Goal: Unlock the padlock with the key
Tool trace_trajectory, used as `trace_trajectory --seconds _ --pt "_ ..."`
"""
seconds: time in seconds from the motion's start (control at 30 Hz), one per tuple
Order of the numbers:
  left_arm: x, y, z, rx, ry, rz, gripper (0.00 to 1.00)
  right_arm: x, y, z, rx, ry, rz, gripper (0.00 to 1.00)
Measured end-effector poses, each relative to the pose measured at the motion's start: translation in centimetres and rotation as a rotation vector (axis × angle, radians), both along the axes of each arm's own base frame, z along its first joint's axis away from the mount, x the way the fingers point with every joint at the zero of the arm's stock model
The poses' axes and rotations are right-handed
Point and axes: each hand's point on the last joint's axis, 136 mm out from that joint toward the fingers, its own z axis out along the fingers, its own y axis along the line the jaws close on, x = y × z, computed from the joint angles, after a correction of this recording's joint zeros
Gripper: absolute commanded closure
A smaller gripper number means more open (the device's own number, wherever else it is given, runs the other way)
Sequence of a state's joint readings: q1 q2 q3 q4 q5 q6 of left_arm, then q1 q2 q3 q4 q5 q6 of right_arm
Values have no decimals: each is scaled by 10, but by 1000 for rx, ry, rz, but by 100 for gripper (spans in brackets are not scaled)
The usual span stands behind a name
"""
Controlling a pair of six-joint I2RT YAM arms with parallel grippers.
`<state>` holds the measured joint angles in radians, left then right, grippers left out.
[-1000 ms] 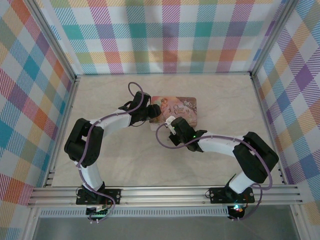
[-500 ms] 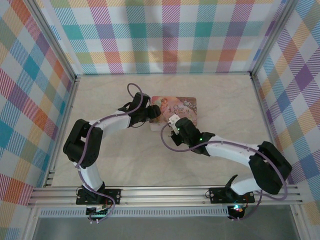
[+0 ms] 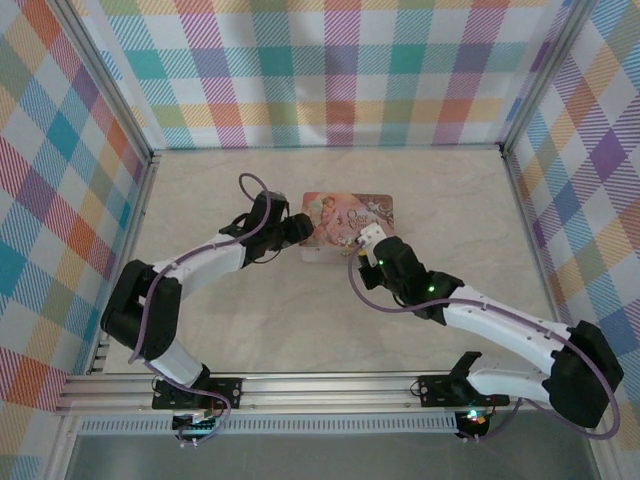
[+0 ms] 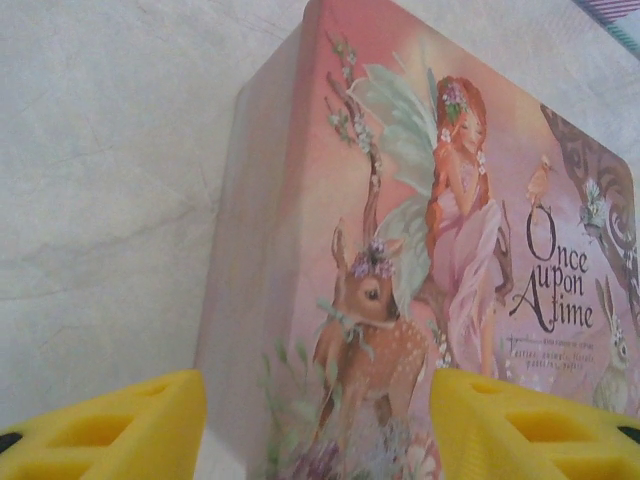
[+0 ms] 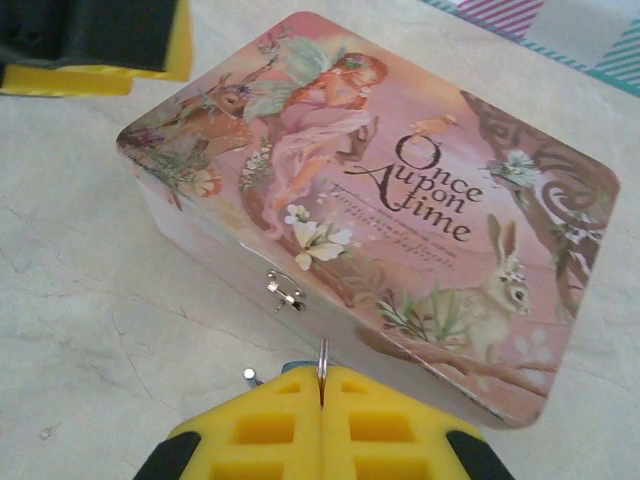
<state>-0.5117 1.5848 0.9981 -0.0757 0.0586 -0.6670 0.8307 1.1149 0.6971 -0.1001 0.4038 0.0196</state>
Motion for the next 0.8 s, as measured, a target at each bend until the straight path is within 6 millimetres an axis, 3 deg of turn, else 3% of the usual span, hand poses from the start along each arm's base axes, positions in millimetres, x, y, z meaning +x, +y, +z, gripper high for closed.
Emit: trace_trajectory --seconds 0.13,0.4,0.63,0.8 --pt "-12 6 0 -10 7 6 39 3 -17 4 17 9 -66 100" --pt "-31 14 -1 -28 17 14 39 19 -72 7 76 51 -289 100" --pt "-43 14 3 -46 13 9 38 28 -123 -6 126 121 -512 100" --pt "-52 8 -2 -48 29 -4 38 33 -145 -16 158 164 -627 100"
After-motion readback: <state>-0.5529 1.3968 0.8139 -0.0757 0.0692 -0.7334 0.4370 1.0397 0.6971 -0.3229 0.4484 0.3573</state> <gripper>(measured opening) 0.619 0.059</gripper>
